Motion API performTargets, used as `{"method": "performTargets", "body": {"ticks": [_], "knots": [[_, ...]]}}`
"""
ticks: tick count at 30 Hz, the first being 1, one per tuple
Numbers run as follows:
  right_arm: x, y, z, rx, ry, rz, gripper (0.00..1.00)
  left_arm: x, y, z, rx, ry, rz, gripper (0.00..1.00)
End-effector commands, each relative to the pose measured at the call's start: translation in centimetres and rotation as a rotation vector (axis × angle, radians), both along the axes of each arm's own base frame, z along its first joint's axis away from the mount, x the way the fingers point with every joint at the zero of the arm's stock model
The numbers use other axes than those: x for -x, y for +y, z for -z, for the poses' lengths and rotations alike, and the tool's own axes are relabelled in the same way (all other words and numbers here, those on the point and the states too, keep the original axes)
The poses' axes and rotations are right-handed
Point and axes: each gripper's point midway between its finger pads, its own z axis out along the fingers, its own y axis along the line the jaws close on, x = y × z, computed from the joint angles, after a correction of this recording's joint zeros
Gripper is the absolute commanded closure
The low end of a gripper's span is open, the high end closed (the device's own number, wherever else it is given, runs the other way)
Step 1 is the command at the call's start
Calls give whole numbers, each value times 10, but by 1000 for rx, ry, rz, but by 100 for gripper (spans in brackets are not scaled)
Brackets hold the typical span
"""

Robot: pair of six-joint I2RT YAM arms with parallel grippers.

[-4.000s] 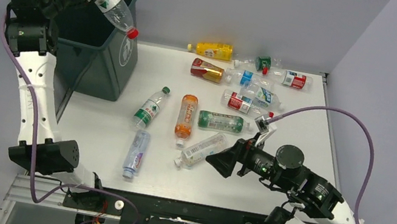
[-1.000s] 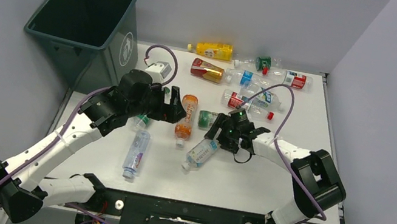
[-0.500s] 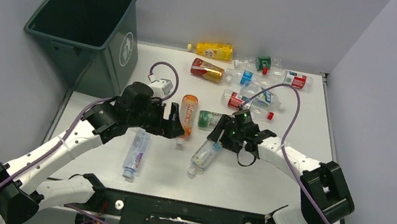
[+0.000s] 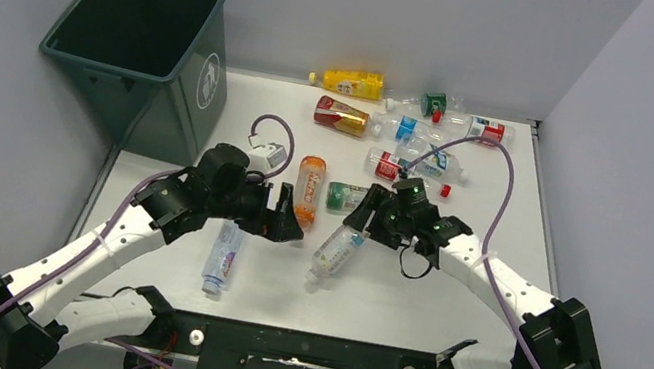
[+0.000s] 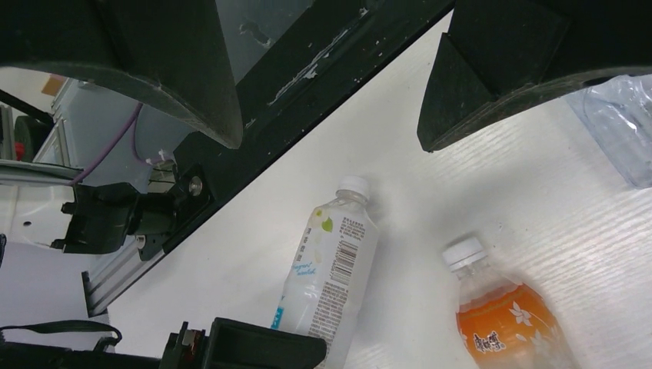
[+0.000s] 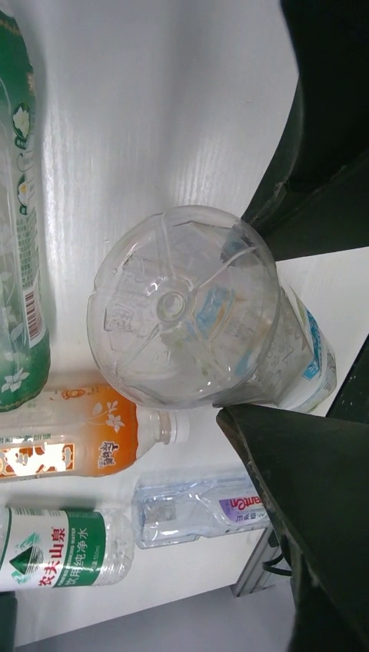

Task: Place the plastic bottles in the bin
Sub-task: Pick up the plastic bottle at the center of the board.

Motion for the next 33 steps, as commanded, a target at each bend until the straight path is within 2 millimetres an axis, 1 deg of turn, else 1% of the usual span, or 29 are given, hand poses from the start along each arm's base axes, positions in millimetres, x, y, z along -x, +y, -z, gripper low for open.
{"method": "performTargets", "body": {"ticks": [1, 5, 9, 13, 15, 16, 19, 23, 33], "knots": [[-5, 13, -41, -60, -75, -49, 57, 10, -6, -17, 65, -43, 64, 15], [1, 19, -54, -92, -93, -103, 58, 16, -9, -15, 104, -48, 89, 15], [7, 25, -64, -138, -111, -150, 58, 21, -15, -19, 165, -85, 133, 14], [10, 33, -78, -176, -136, -211, 57, 18, -21, -23, 192, -137, 160, 14], [10, 37, -84, -188, -133, -241, 57, 15, -26, -28, 214, -163, 176, 14], [10, 40, -91, -200, -138, -260, 57, 14, -30, -31, 224, -174, 181, 14], [11, 48, -99, -225, -135, -306, 58, 13, -39, -37, 241, -196, 196, 14], [14, 54, -112, -269, -156, -329, 58, 7, -47, -29, 191, -204, 179, 14], [30, 61, -126, -355, -190, -384, 57, 10, -75, -10, 90, -200, 188, 14]]}}
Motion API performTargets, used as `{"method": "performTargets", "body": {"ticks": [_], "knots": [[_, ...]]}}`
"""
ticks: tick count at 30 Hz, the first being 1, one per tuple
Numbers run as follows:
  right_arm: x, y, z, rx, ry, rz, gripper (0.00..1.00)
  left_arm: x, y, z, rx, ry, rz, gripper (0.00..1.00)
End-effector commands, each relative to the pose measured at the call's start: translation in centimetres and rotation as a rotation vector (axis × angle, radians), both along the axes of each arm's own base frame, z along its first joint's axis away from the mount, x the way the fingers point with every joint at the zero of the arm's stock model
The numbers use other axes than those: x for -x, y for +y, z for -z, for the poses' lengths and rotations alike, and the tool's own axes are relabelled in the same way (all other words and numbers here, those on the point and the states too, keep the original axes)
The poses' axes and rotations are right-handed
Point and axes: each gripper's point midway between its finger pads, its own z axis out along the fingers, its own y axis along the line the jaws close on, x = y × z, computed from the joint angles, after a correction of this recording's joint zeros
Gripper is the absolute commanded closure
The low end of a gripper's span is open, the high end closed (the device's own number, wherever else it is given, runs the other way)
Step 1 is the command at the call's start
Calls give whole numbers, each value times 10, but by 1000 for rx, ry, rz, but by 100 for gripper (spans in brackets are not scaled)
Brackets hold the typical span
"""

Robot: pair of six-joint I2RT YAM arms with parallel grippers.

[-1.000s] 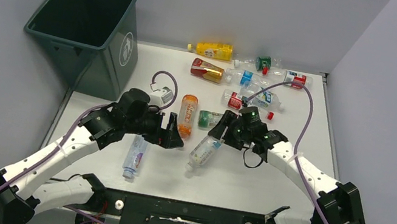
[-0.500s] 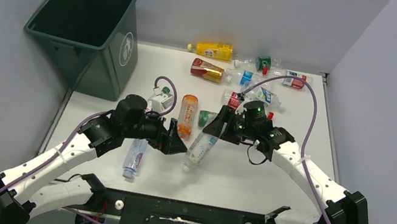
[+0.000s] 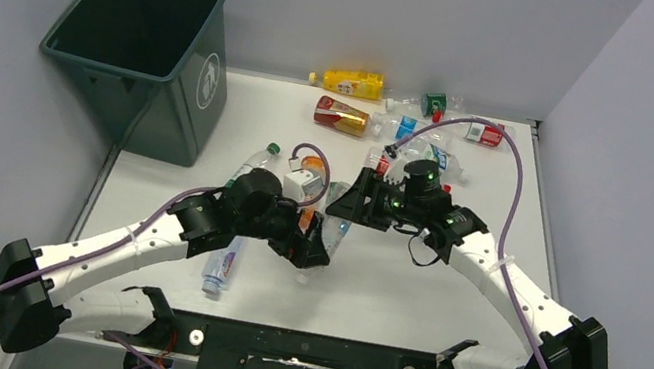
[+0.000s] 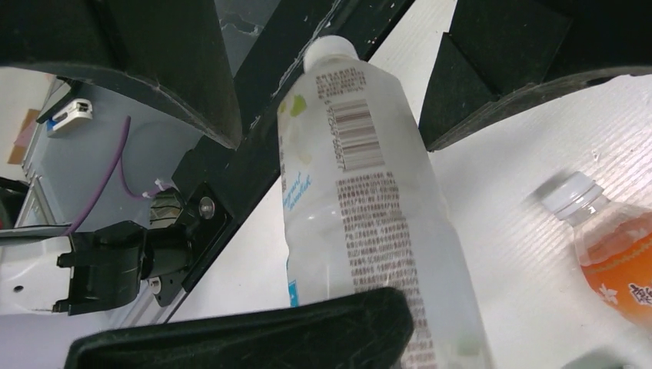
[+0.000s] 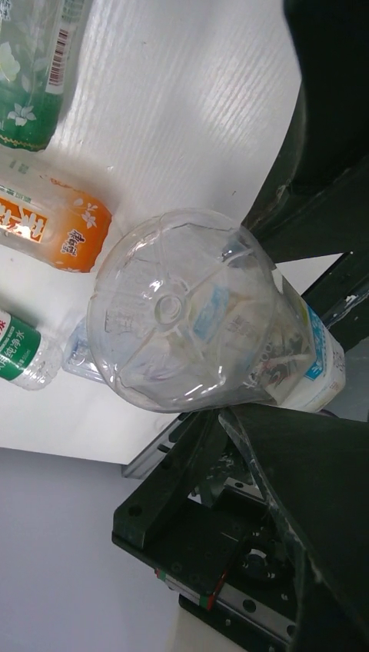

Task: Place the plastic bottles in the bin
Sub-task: Pick up the plastic bottle at the center of the board.

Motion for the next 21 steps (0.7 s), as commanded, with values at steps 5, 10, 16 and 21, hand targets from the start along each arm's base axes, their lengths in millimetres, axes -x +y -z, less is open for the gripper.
{"method": "performTargets", "body": {"ticks": [5, 10, 16, 21], "knots": [[15, 11, -37, -130, -85, -70, 57, -15, -31, -29, 27, -128, -46, 13], [21, 7, -38, -136, -91, -69, 57, -24, -40, -28, 9, -138, -81, 23], [18, 2, -34, -118, -94, -59, 53, -33, -49, -35, -2, -160, -81, 41], [11, -2, -31, -86, -103, -42, 43, -38, -54, -43, 3, -177, -74, 45]]}}
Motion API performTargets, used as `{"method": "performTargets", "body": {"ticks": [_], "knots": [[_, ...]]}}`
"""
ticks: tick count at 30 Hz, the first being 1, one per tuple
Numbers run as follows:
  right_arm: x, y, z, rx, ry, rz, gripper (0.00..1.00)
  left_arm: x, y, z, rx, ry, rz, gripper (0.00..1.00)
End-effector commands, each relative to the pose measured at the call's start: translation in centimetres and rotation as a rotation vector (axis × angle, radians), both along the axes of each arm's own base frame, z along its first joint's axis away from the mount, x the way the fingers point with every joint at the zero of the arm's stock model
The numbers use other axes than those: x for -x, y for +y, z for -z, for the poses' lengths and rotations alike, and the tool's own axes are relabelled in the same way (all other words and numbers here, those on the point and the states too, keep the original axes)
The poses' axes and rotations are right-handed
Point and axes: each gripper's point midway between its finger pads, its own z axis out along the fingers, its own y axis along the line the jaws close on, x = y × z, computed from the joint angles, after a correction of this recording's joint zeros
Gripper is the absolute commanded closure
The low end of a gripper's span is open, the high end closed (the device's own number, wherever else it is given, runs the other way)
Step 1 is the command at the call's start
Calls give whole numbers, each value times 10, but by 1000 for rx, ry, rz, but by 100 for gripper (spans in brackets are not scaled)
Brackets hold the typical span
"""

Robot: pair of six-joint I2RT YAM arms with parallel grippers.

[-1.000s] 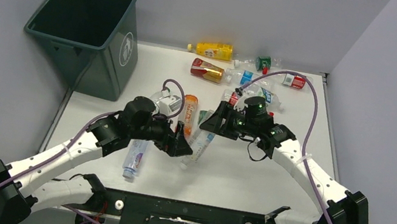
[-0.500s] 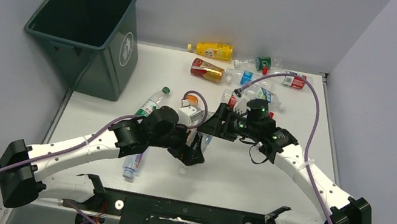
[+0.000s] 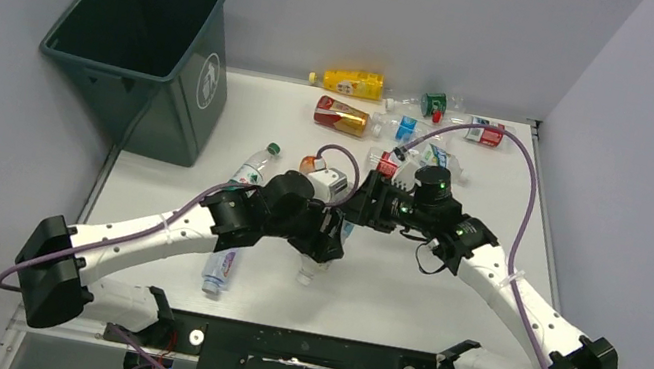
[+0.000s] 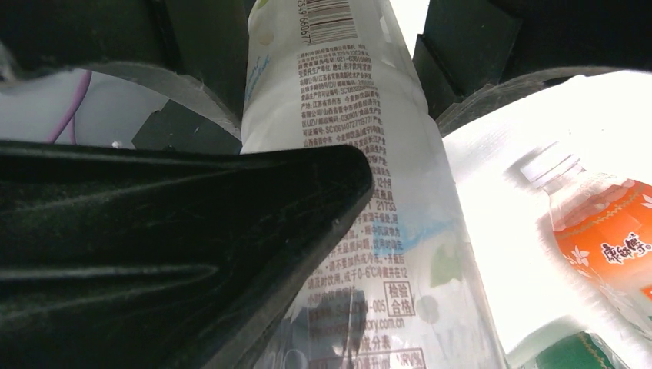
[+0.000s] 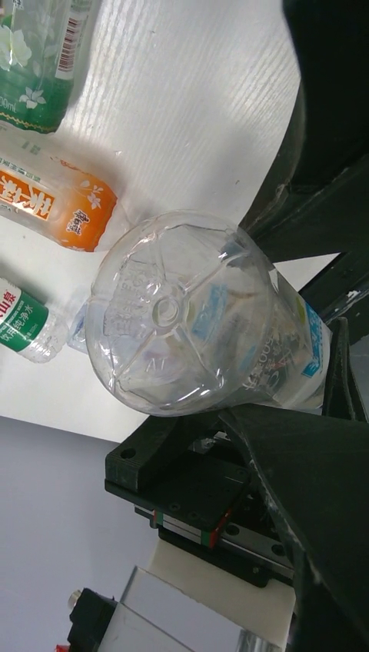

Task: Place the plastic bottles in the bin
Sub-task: Pick up the plastic bottle at the center of the board.

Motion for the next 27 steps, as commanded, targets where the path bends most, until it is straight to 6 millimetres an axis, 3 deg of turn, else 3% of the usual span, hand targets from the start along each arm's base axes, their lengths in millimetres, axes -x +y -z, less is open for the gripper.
{"method": "performTargets", "body": {"ticks": [1, 6, 10, 18, 27], "knots": [[-2, 2, -14, -12, -51, -20, 36, -21, -24, -56, 127, -122, 2, 48], [-6, -10, -15, 24, -57, 20, 2, -27, -29, -70, 144, -132, 7, 51], [-9, -24, -24, 23, -71, 60, 2, -41, -25, -76, 174, -113, 24, 51], [-2, -64, -50, 25, -140, 162, 2, -85, 4, -95, 146, -142, -24, 51], [13, -82, -49, 38, -151, 188, 2, -150, 48, -149, 124, -259, -122, 50]]}}
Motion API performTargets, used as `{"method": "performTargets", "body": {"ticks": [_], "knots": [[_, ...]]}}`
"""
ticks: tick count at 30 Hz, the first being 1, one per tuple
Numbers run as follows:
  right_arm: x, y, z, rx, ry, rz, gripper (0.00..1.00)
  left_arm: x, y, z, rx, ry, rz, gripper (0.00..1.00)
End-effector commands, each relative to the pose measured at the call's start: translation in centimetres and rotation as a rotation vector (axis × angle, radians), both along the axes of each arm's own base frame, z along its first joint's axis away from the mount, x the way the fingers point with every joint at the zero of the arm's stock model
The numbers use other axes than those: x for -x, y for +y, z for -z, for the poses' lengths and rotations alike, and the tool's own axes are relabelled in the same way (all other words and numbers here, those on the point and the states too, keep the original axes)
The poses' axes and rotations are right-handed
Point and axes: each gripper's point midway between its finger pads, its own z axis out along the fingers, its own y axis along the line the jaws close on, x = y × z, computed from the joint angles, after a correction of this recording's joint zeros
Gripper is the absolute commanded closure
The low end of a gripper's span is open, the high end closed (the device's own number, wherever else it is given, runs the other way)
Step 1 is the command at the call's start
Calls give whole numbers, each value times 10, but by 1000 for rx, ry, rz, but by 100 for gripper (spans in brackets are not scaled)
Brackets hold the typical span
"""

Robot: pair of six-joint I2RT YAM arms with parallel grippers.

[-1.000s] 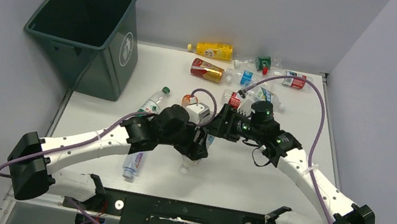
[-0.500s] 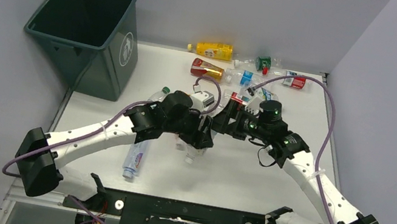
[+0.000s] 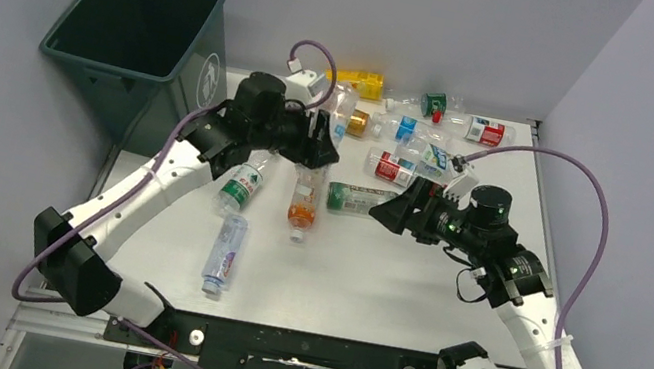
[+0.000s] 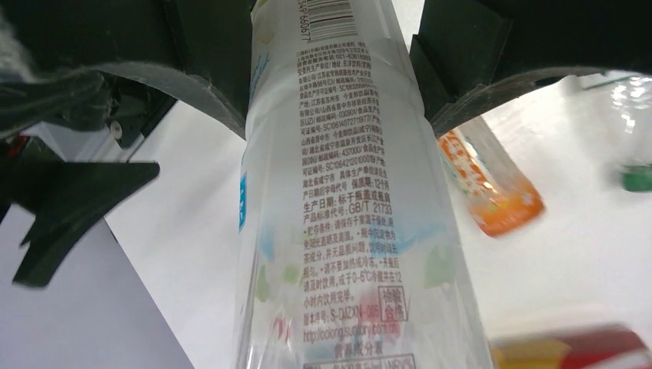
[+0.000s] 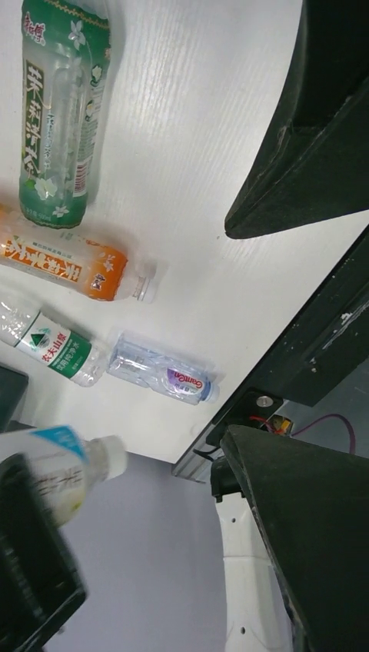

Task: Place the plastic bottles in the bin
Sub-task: Pick up the plastic bottle at the center of the board, then place the plastic bottle in the trash bin.

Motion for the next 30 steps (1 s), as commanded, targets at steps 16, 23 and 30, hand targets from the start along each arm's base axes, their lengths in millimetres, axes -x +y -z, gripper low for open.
{"method": "performTargets", "body": {"ticks": [16, 23, 30], "knots": [[17, -4, 25, -11, 59, -8, 2, -133, 177, -166, 154, -331, -361, 50], [15, -1, 30, -20, 77, -11, 2, -157, 255, -207, 229, -439, -529, 49], [15, 0, 37, -21, 92, -11, 2, -180, 321, -211, 225, -491, -706, 48]]}}
